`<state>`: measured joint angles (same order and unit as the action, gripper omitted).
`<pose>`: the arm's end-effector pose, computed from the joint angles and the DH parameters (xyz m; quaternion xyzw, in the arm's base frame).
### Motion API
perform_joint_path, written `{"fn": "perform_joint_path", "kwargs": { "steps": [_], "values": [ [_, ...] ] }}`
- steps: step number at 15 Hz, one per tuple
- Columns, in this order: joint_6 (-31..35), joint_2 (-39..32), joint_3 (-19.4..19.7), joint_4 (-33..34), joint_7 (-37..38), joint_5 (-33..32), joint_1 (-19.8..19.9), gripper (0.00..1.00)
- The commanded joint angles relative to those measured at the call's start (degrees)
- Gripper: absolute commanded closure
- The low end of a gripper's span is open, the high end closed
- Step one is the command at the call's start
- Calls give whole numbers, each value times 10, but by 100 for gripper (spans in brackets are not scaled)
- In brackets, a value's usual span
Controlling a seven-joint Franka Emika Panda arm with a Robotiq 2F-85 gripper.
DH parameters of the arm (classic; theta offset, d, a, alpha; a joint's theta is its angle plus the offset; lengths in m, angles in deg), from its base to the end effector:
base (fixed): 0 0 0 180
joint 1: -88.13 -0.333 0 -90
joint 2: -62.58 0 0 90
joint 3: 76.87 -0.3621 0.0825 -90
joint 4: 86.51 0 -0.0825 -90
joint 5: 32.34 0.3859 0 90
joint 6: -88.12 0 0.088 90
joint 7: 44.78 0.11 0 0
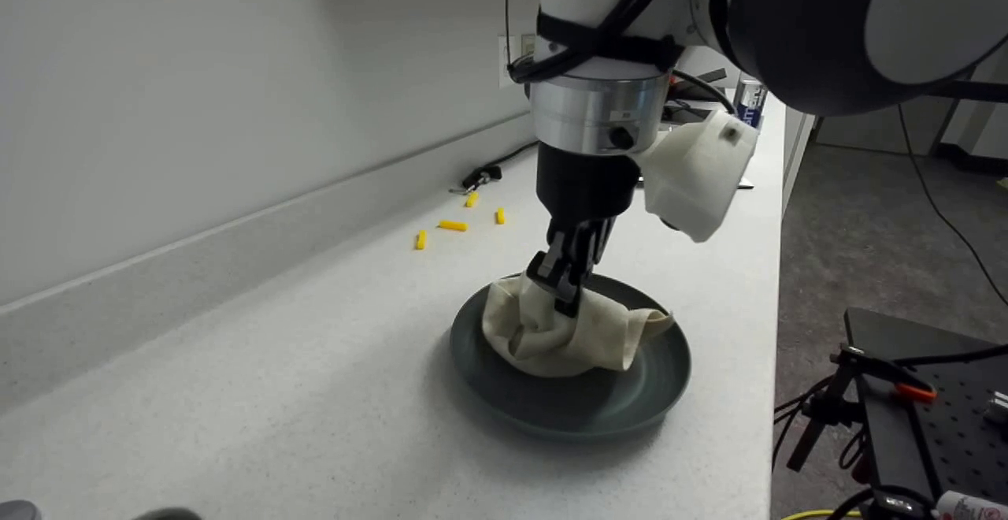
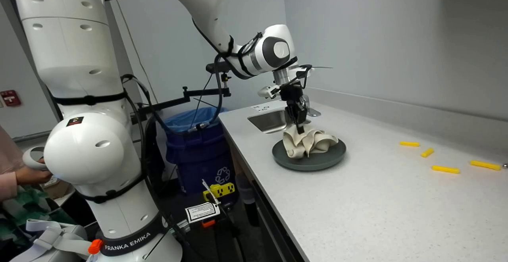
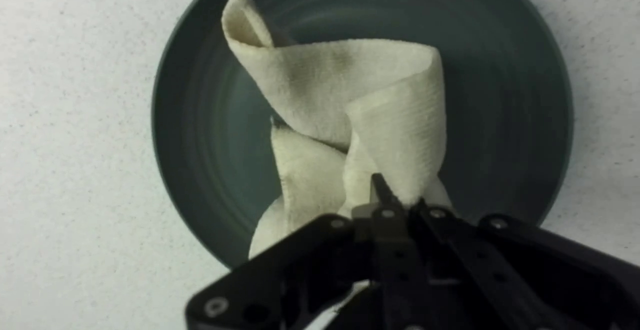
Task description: Use the towel to wipe the grey plate
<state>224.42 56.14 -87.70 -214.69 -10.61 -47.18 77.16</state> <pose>0.5092 0.1988 0.3652 0.9965 -0.0162 0.0522 0.0631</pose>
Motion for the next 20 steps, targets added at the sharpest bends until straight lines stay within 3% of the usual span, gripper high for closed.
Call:
{"fn": "perform_joint_path", "kwargs": {
  "steps": [1, 4, 9, 13, 20],
  "values": [
    [46, 2, -1, -10, -67, 82, -2, 99],
    [72, -31, 4, 39, -69, 94, -9, 99],
    [56, -44, 52, 64, 37, -97, -34, 99],
    [-19, -32, 72, 51, 120, -184, -38, 99],
    [-146, -31, 46, 56, 104, -127, -27, 99]
  ]
}}
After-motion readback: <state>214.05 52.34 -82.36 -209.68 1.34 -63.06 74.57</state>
